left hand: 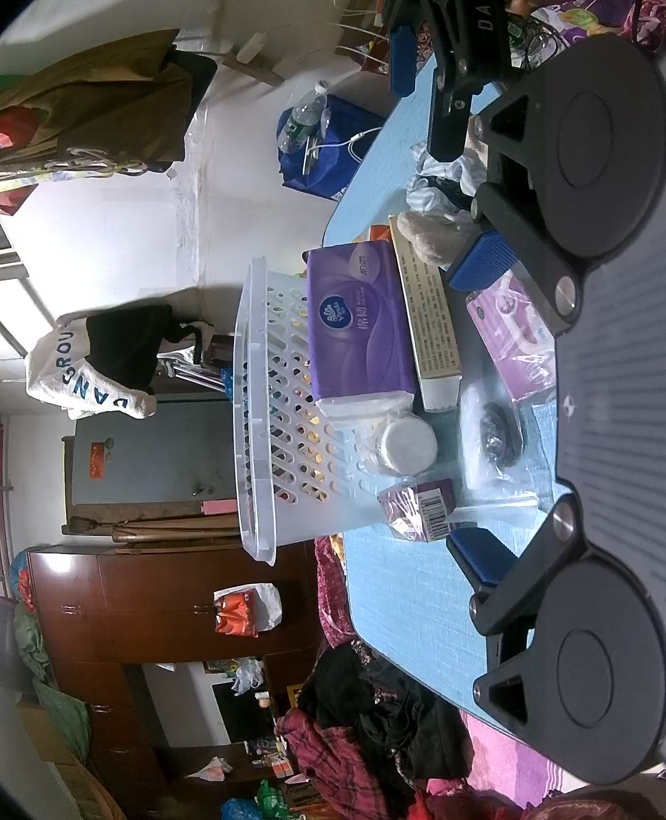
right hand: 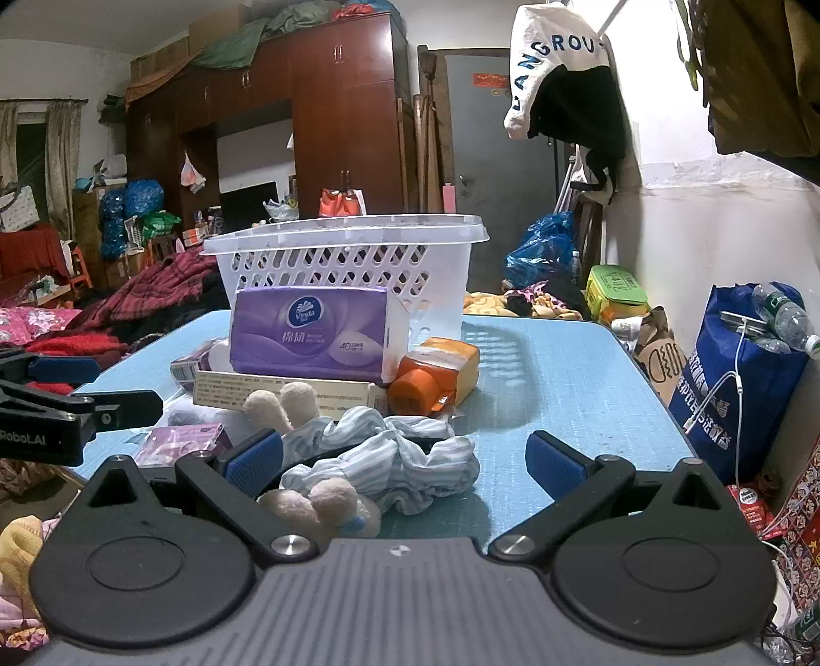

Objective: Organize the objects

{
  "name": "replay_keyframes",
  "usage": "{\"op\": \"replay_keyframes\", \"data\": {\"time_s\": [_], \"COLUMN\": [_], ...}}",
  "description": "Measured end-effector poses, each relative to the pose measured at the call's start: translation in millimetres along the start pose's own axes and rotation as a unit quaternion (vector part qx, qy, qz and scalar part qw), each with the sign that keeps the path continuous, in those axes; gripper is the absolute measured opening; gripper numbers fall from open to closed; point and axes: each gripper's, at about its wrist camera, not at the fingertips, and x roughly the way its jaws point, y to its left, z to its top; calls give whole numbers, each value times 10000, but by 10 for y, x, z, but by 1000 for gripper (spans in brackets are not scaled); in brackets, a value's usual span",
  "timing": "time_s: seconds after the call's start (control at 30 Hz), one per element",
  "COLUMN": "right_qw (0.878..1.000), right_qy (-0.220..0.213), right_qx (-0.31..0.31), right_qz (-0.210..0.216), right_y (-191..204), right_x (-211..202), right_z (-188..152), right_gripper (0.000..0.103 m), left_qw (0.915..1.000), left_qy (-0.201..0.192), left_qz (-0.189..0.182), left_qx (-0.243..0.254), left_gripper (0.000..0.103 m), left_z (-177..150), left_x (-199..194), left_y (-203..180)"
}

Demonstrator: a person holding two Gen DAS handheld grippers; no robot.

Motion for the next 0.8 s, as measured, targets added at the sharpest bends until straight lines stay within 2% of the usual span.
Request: {"op": "replay_keyframes", "data": {"time_s": [0.8], "right_qw": [10000], "right_qy": [-16], "right_qx": [4], "right_qz": [-4], "right_y": [-10], "right_x": [-9], "right_z": [8], "right_gripper": [103], "left_qw": [10000], "left_qy": [-3], "left_qz": [3], "left_qx": [1], "left_gripper": [100], "left_z": [-5], "left_x": [0], "left_y": [2]}}
